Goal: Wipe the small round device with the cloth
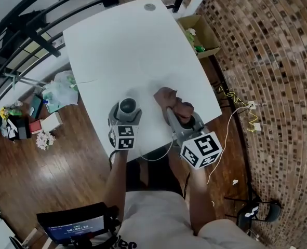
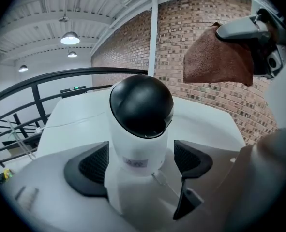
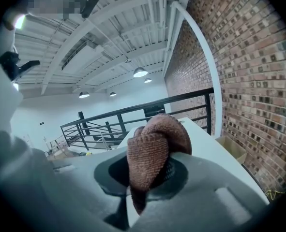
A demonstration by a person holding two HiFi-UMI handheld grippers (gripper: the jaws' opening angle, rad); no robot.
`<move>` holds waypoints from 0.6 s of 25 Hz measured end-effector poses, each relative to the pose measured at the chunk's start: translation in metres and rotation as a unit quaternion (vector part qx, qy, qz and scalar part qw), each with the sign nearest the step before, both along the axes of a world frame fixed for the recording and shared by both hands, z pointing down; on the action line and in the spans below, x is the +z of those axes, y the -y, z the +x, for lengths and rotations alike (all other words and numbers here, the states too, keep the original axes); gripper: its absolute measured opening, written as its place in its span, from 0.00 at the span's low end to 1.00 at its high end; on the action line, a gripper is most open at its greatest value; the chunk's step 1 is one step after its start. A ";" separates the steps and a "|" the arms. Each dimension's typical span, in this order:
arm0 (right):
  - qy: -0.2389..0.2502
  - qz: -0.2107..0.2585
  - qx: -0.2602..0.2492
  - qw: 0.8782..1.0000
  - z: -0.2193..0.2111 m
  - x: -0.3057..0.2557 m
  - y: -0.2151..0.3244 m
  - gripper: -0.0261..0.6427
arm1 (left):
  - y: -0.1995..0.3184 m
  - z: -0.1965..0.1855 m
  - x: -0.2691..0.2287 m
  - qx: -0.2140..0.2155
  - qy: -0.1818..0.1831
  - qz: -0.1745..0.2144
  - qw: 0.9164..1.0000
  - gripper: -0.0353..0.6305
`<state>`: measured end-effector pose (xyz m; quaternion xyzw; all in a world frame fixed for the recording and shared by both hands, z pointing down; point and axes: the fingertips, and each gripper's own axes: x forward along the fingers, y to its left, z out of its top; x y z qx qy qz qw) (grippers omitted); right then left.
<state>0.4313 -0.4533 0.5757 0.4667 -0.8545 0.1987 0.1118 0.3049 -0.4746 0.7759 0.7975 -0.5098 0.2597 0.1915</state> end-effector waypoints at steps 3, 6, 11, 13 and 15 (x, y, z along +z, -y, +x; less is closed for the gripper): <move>0.000 -0.001 0.003 1.000 0.001 0.002 -0.002 0.08 | 0.000 -0.003 0.005 -0.010 0.036 -0.001 0.999 0.65; 0.000 -0.002 0.003 1.000 -0.001 0.004 -0.005 0.08 | 0.001 -0.002 0.006 -0.005 0.049 0.001 0.999 0.62; -0.005 -0.010 -0.004 1.000 -0.006 0.006 -0.007 0.08 | -0.001 0.001 0.005 0.027 0.023 -0.029 0.999 0.60; -0.001 -0.010 -0.023 1.000 -0.012 0.002 -0.009 0.08 | -0.004 0.003 0.000 0.045 0.002 -0.043 0.998 0.60; 0.014 -0.009 -0.054 0.998 -0.021 -0.006 -0.013 0.08 | -0.009 0.006 -0.010 0.063 -0.020 -0.057 0.996 0.59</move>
